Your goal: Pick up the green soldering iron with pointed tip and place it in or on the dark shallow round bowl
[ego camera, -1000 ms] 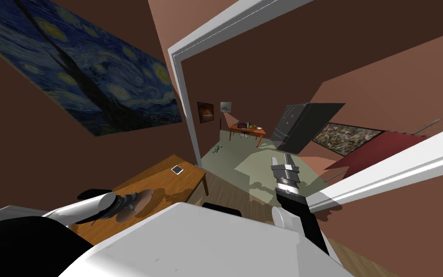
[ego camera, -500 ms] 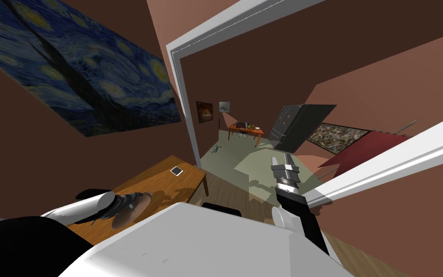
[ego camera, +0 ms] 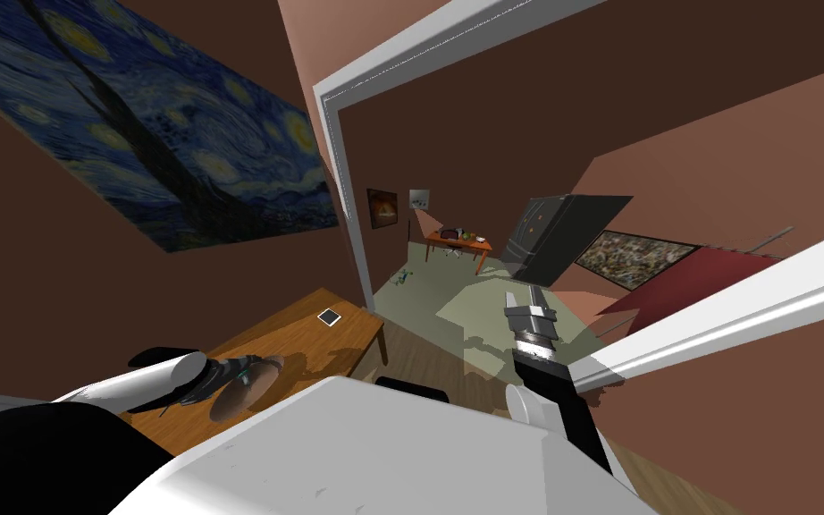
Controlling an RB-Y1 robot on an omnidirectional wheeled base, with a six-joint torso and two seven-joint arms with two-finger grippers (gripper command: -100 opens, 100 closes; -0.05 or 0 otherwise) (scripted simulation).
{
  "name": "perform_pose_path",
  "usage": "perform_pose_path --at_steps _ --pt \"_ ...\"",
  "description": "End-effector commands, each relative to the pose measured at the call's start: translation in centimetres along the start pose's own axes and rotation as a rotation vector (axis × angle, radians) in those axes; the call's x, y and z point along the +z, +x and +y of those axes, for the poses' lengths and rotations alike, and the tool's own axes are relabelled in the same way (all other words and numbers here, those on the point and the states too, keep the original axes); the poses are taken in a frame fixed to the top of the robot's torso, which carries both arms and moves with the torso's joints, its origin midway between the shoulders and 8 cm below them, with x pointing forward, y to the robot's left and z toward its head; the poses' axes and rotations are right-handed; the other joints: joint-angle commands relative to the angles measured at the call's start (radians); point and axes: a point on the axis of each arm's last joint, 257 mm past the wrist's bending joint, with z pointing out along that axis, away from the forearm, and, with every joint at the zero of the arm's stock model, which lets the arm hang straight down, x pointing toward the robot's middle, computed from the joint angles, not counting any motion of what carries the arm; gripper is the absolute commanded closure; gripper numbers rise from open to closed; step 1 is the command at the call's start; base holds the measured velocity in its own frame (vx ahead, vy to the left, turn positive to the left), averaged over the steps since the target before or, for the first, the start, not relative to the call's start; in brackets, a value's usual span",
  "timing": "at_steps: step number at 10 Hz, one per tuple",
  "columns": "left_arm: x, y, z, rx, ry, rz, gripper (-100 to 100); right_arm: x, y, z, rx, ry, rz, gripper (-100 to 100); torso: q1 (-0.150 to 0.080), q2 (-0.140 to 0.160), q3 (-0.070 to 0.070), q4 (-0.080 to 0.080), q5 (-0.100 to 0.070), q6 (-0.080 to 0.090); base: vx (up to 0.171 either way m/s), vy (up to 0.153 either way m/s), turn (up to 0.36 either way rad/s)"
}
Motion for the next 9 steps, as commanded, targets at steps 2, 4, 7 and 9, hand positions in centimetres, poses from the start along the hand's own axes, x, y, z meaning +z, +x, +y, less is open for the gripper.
perform_pose_path --at_steps 2,4,7,9 --pt "-2.2 -1.9 -0.5 0.024 0.007 0.004 -100 0.0 0.0 0.0 0.0 0.0 0.0 0 -0.001 -0.001 0.0 0.0 0.0 0.0 0.041 -0.05 0.092" --pt "-2.4 -1.9 -0.7 0.025 0.007 0.003 -100 0.0 0.0 0.0 0.0 0.0 0.0 0 0.0 -0.001 -0.001 0.0 0.0 0.0 0.03 -0.029 0.035" --pt "-2.5 -1.9 -0.7 0.025 0.007 0.004 0 0.0 0.0 0.0 0.0 0.0 0.0 0 0.003 0.001 0.001 0.0 0.001 0.0 0.0 0.0 0.0" --pt "-2.5 -1.9 -0.7 0.025 0.007 0.004 0 0.0 0.0 0.0 0.0 0.0 0.0 0 0.003 0.001 0.001 0.0 0.001 0.0 0.0 0.0 0.0"
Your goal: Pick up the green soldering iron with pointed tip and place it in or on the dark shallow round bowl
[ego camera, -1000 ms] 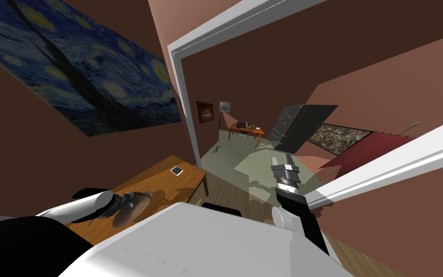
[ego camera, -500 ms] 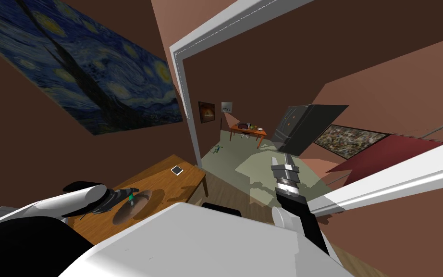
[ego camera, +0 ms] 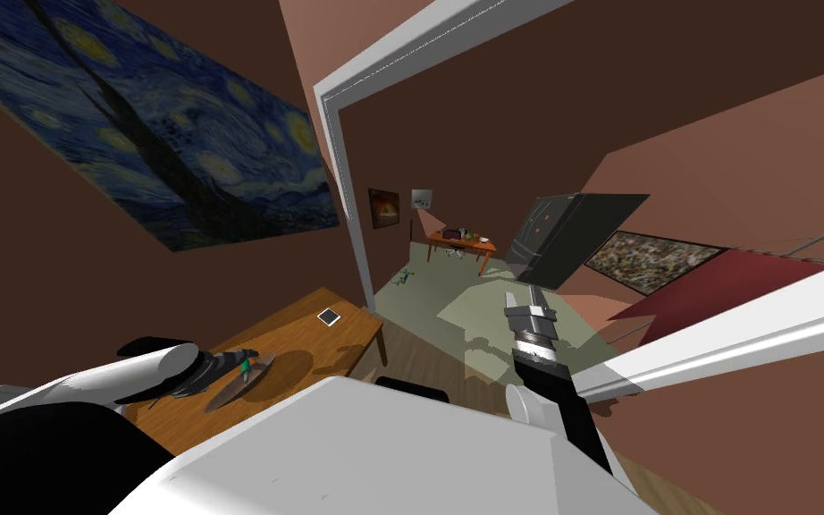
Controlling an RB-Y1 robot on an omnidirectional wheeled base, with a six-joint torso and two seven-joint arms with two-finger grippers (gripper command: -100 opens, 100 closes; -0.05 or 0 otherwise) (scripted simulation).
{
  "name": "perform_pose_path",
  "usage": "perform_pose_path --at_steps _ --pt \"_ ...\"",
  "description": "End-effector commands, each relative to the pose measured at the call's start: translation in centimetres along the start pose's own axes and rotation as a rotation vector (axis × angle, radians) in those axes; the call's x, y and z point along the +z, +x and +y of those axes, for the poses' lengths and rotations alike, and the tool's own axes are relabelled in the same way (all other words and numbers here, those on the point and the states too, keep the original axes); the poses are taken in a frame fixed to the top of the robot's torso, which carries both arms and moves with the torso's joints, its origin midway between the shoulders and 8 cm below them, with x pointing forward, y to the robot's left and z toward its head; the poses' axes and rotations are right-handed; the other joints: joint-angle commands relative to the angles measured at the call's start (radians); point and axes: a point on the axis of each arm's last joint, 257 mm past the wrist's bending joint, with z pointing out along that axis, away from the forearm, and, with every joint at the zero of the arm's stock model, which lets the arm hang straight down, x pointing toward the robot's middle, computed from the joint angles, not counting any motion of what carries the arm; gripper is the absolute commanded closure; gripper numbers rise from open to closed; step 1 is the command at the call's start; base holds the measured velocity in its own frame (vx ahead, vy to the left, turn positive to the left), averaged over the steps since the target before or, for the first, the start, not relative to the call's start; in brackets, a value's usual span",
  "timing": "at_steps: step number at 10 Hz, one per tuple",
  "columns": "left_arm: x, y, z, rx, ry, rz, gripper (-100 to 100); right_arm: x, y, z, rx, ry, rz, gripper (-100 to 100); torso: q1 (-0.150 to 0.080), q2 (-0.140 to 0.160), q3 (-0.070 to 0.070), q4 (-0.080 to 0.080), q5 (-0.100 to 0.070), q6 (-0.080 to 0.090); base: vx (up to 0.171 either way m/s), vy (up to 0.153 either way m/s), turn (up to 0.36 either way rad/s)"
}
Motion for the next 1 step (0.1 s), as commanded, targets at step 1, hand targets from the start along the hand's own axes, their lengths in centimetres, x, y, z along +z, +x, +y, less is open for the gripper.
perform_pose_path --at_steps 1 --pt "0.0 0.0 0.0 0.0 0.0 0.0 0 0.0 0.0 0.0 0.0 0.0 0.0 0 0.0 0.0 0.0 0.0 0.0 0.0 0.0 0.0 0.0"
